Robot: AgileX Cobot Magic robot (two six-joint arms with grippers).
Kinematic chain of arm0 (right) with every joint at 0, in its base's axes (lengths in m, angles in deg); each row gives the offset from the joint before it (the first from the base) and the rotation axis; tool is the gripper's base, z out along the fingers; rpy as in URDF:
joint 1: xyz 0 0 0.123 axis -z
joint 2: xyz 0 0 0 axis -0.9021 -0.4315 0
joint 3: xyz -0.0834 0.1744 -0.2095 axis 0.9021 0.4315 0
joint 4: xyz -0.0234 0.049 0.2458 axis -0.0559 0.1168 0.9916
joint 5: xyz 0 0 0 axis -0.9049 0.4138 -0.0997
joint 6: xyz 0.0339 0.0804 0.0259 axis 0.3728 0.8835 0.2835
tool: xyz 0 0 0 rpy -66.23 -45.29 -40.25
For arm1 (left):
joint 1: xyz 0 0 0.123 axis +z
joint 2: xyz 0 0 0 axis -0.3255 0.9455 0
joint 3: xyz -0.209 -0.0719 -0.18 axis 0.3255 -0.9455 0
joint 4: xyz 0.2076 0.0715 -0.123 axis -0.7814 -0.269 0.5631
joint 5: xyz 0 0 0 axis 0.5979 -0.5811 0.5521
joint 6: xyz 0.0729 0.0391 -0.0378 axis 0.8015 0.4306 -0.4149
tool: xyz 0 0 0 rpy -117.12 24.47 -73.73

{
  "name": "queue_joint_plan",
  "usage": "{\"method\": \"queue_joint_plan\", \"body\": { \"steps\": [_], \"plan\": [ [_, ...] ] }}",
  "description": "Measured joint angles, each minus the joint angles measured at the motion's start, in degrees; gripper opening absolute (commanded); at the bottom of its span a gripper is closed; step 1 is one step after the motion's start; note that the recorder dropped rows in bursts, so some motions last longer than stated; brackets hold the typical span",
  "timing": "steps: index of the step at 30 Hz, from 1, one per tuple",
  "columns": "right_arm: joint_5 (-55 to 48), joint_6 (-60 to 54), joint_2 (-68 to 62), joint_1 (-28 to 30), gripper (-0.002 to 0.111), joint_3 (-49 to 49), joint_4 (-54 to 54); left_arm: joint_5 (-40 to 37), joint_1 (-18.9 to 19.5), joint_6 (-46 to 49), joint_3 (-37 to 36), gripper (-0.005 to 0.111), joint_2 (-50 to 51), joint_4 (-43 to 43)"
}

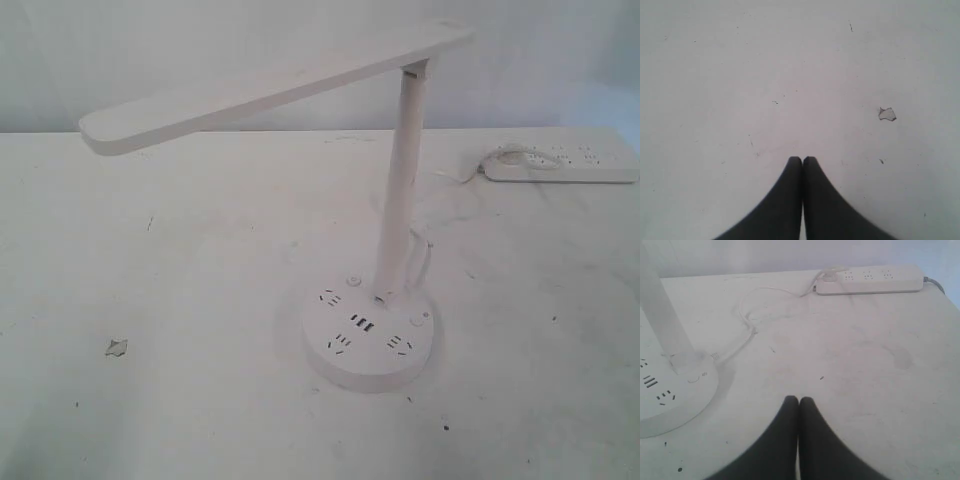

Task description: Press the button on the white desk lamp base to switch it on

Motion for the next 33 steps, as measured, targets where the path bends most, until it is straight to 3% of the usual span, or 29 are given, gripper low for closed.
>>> {"method": "queue_joint_plan", "body": {
  "steps": [17,33],
  "plan": [
    [1.6,0.0,0.0,0.0,0.000,0.0,0.0,0.0,0.0,0.0,0.0,0.000,0.0,0.0],
    [33.3,0.7,0.0,0.0,0.000,0.0,0.0,0.0,0.0,0.0,0.0,0.000,0.0,0.0]
  ]
}}
